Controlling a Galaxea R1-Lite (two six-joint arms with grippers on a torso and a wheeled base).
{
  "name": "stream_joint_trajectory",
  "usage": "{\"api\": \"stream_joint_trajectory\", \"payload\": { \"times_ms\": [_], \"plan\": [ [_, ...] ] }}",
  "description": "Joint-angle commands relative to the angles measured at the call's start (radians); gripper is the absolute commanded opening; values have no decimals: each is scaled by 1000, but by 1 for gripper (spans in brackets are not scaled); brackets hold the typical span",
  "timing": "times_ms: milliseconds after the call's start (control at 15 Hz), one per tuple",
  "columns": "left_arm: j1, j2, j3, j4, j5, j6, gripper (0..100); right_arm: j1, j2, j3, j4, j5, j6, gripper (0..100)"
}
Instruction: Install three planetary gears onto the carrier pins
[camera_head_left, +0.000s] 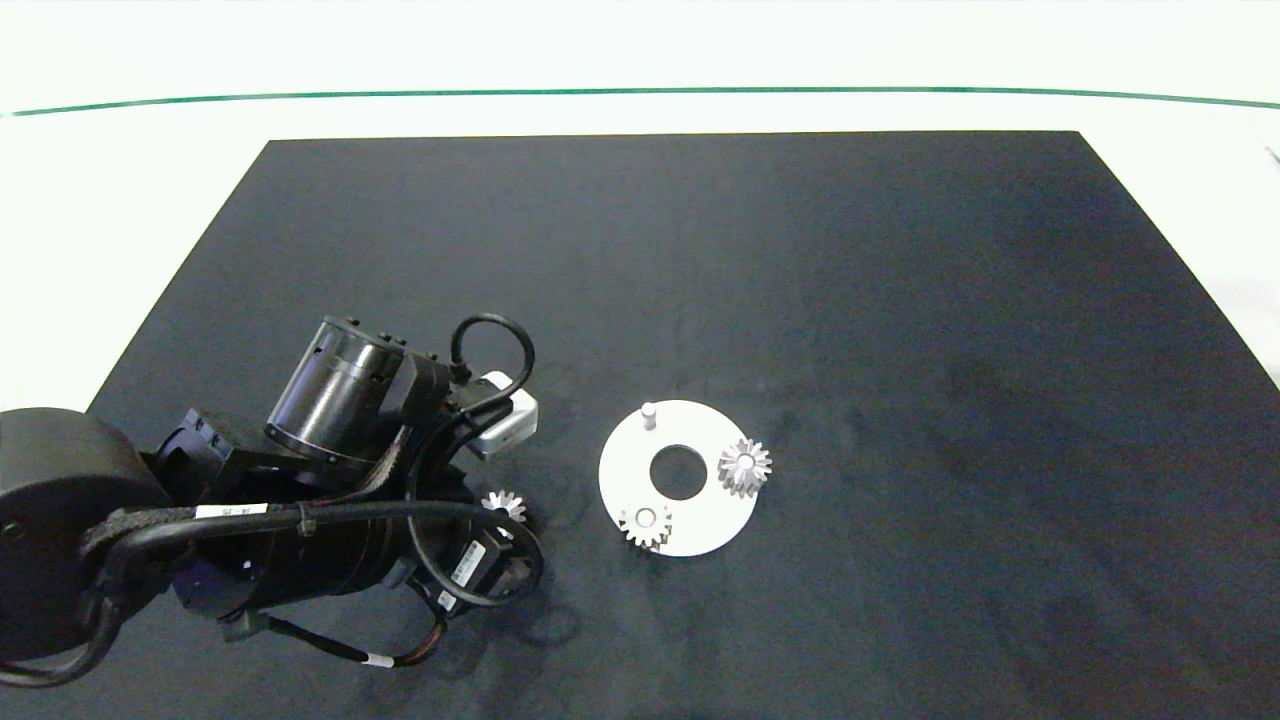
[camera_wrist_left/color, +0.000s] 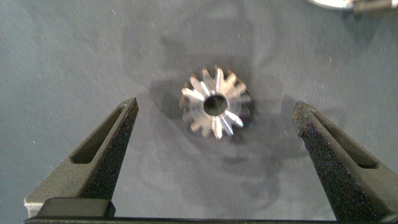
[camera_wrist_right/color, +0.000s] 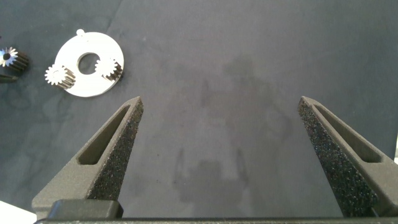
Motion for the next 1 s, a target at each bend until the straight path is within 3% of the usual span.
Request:
{"api": "stream_joint_trajectory", "payload": {
  "times_ms": [67,1000],
  "plan": [
    [-2,12,-22,2,1,-2,99,1,2,2,2,-1,-3,100],
    [-7,13,0,2,1,0,71,2,2,3,2,0,-3,100]
  ]
}}
